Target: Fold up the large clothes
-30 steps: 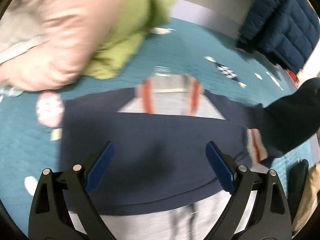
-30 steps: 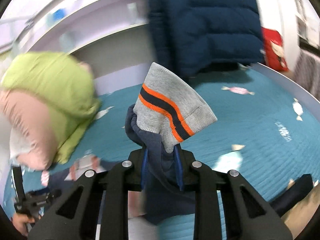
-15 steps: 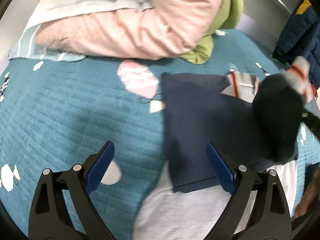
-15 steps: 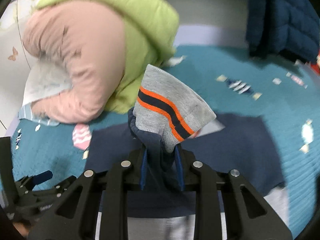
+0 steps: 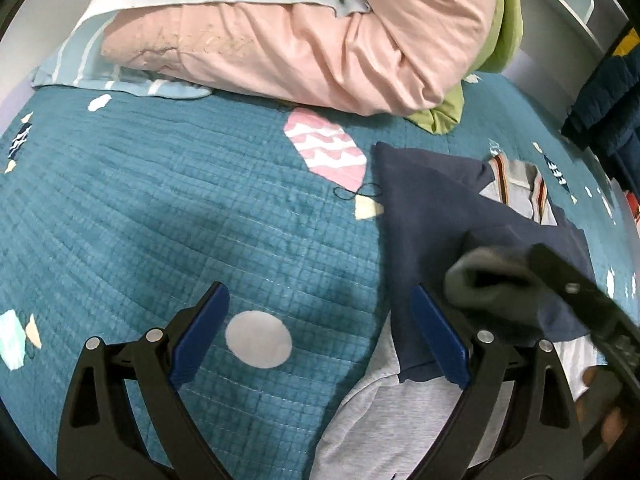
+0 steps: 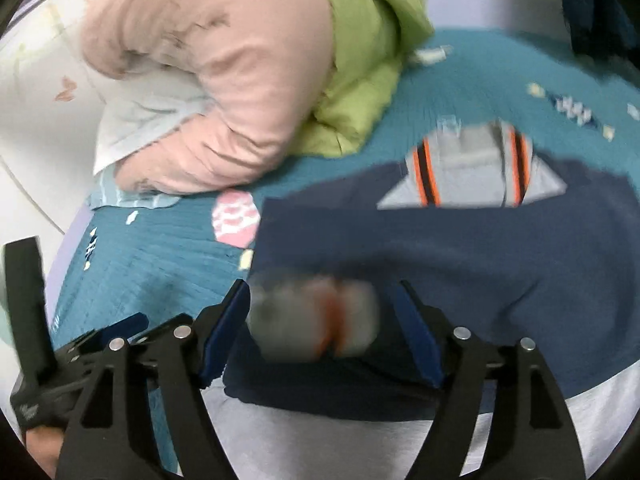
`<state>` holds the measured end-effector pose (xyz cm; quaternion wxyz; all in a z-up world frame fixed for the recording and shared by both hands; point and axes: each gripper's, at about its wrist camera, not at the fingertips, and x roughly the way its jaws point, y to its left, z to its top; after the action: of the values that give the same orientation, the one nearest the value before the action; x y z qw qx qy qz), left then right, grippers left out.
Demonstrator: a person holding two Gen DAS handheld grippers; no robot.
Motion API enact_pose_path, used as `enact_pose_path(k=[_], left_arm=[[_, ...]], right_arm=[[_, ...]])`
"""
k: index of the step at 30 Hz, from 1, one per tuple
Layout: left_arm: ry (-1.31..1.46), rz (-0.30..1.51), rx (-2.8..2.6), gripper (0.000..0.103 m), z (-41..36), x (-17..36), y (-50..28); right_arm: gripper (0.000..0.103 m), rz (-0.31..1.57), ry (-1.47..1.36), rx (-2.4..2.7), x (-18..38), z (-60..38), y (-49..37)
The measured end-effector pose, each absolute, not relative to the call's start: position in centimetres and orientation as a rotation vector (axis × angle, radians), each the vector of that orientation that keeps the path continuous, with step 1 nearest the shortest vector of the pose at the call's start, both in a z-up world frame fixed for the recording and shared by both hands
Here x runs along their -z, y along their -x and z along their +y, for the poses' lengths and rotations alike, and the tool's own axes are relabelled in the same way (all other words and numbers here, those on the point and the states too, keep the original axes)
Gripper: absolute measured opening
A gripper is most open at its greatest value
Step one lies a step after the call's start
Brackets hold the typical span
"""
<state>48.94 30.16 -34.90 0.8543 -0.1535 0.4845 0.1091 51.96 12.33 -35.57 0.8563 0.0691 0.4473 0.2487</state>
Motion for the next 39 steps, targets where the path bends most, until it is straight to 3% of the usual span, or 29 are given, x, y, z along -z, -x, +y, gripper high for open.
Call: enact_pose_path(k=[7, 15, 20, 24, 31, 39], left_arm=[[0.337, 1.002, -0.175, 0.092, 28.2, 33.6, -50.5], [0.370, 1.022, 0.082, 0.092, 21.0, 33.5, -52.5], [0.291, 1.151, 0.024, 0.092, 18.8, 37.0, -54.5], [0.256, 1.193, 0.003, 0.093, 18.3, 38.7, -55.5], [0.309, 1.060, -0.009, 0.095, 22.0, 34.1, -57.4], [0.359, 1.203, -0.112, 0.095, 27.8, 37.5, -64.2]], right_arm=[[0.071, 0.926, -0.152, -0.406, 33.3, 5.3, -53.8], [0.067, 1.078, -0.195, -0.305, 37.6, -4.9, -55.1], [0.059, 1.155, -0.271, -0.300, 41.4, -8.7, -56.0], [0.061, 1.174, -0.232, -0.333, 41.2, -8.4, -56.0], [0.067, 1.095, -0.251, -0.324, 36.8, -11.7, -58.8], [0.068, 1.168, -0.203, -0.190, 39.1, -15.0, -64.3]])
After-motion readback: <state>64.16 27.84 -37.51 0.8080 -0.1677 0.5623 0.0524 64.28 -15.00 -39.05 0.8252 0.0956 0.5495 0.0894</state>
